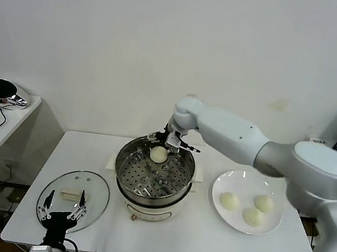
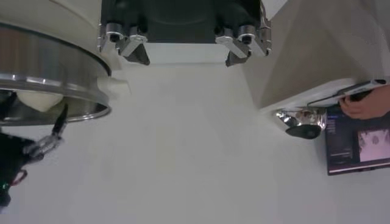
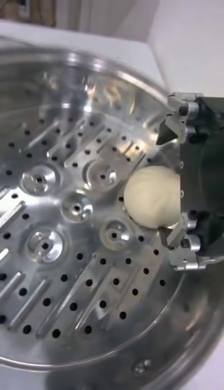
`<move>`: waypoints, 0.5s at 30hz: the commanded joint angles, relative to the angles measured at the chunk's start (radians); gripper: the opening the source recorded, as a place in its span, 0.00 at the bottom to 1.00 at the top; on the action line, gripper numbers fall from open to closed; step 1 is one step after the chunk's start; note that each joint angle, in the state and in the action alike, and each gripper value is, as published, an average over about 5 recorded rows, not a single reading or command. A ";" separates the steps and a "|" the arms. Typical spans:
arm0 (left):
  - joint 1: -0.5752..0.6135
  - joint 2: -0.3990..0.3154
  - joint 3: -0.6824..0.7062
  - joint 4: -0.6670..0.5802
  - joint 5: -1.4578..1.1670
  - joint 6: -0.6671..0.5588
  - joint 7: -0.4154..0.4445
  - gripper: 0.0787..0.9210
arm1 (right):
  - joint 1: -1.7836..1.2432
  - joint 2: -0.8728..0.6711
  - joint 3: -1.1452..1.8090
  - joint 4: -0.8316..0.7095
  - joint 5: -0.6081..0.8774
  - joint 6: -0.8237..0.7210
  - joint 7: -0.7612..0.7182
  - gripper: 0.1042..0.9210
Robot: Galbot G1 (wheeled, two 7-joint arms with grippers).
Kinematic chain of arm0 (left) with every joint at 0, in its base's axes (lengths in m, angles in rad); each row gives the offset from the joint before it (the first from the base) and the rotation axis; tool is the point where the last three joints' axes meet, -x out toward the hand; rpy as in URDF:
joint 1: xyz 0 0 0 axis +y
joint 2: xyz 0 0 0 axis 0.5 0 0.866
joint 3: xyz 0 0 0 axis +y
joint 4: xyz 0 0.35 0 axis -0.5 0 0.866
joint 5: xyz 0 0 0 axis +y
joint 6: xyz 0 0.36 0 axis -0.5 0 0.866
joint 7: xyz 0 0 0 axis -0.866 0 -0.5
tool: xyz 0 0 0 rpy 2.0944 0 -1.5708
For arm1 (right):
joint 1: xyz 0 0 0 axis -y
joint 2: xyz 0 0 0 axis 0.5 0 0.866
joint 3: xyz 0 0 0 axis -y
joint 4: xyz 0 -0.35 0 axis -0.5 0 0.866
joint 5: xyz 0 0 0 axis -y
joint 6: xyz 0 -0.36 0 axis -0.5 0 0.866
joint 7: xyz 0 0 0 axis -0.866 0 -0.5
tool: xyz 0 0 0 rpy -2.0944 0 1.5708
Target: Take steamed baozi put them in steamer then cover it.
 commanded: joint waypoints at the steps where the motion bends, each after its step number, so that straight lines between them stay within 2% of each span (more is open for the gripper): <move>1: 0.001 0.001 0.001 -0.004 0.001 0.000 0.000 0.88 | 0.178 -0.111 -0.095 0.227 0.332 -0.294 -0.074 0.88; 4: 0.000 0.003 0.003 -0.010 0.003 0.001 0.001 0.88 | 0.259 -0.203 -0.136 0.350 0.443 -0.452 -0.088 0.88; 8: 0.001 0.010 0.007 -0.014 0.004 0.001 0.001 0.88 | 0.341 -0.332 -0.186 0.495 0.521 -0.620 -0.075 0.88; 15: 0.000 0.020 0.010 -0.028 0.002 0.001 0.001 0.88 | 0.400 -0.552 -0.240 0.628 0.526 -0.768 -0.074 0.88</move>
